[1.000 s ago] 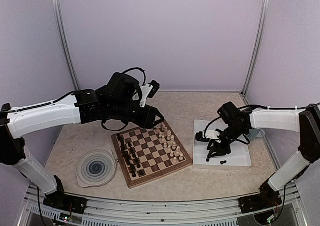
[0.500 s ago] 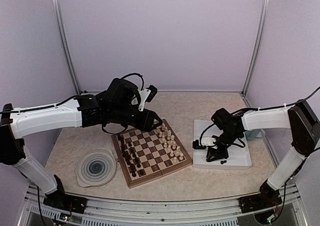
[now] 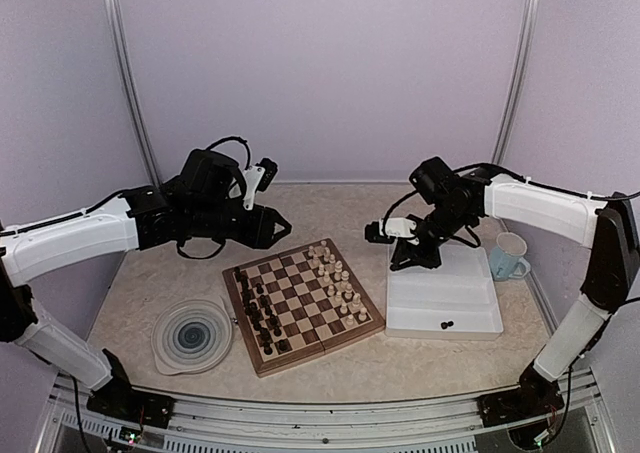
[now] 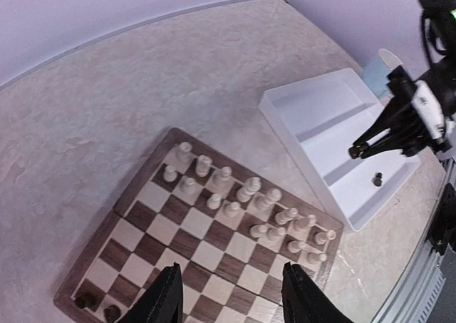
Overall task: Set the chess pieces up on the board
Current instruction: Pick up the pawn from the storage box, then place the pawn on the chessboard, then pick up the pawn from the chessboard, then place the pawn at g7, then pick up the pawn from the storage box.
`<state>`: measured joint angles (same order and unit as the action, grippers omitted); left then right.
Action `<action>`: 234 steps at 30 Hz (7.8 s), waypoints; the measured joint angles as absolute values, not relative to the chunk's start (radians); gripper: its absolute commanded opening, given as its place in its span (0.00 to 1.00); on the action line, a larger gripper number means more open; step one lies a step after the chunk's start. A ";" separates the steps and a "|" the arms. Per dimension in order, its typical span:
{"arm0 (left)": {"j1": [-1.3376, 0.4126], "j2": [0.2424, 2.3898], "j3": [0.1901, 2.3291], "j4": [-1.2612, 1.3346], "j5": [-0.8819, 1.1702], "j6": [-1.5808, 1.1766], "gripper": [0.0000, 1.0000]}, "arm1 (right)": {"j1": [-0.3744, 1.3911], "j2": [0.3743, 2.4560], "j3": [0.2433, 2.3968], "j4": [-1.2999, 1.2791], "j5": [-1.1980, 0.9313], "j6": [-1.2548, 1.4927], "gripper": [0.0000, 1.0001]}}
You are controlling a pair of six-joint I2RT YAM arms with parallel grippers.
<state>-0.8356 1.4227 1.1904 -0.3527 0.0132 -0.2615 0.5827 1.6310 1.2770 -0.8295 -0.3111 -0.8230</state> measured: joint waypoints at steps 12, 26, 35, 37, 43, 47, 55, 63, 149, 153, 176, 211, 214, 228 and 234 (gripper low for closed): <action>-0.675 1.185 0.968 -0.365 -0.035 -0.273 0.51 | 0.807 2.035 1.758 -0.912 -0.286 -0.762 0.04; -0.673 1.137 0.923 -0.360 0.012 -0.307 0.52 | 0.917 2.237 1.906 -0.963 -0.290 -0.694 0.20; -0.682 1.219 0.927 -0.367 0.052 -0.309 0.53 | 0.920 2.238 1.903 -0.970 -0.301 -0.681 0.36; -0.702 1.255 0.940 -0.384 0.051 -0.305 0.53 | 0.920 2.212 1.884 -0.971 -0.313 -0.683 0.36; -0.855 1.420 1.062 -0.455 -0.002 -0.259 0.50 | 0.873 1.971 1.716 -0.955 -0.387 -0.694 0.38; -0.910 1.559 1.162 -0.487 -0.037 -0.217 0.49 | 0.741 1.721 1.510 -0.854 -0.435 -0.693 0.39; -0.943 1.795 1.298 -0.546 -0.048 -0.159 0.46 | 0.392 1.449 1.060 -0.575 -0.546 -0.650 0.46; -0.943 1.905 1.353 -0.555 0.012 -0.149 0.39 | 0.342 1.412 0.991 -0.476 -0.609 -0.634 0.47; -0.641 1.832 1.368 -0.739 -0.031 -0.100 0.31 | 0.340 1.510 1.032 -0.525 -0.608 -0.671 0.45; -0.642 1.826 1.411 -0.768 -0.035 -0.099 0.33 | 0.335 1.502 1.027 -0.580 -0.556 -0.701 0.38; -0.765 1.866 1.613 -0.740 0.040 -0.106 0.38 | 0.332 1.404 0.838 -0.852 -0.259 -0.923 0.34; -0.691 1.999 1.749 -0.500 0.204 -0.119 0.40 | 0.420 1.621 0.898 -0.885 -0.200 -1.069 0.27; -0.715 1.971 1.718 -0.492 0.194 -0.118 0.41 | 0.421 1.597 0.872 -0.856 -0.193 -1.073 0.20; -0.887 1.905 1.603 -0.329 0.189 -0.145 0.41 | 0.421 1.481 0.889 -0.858 -0.213 -0.990 0.06; -0.931 1.887 1.456 -0.124 0.271 -0.262 0.42 | 0.421 1.396 0.947 -0.848 -0.290 -0.920 0.06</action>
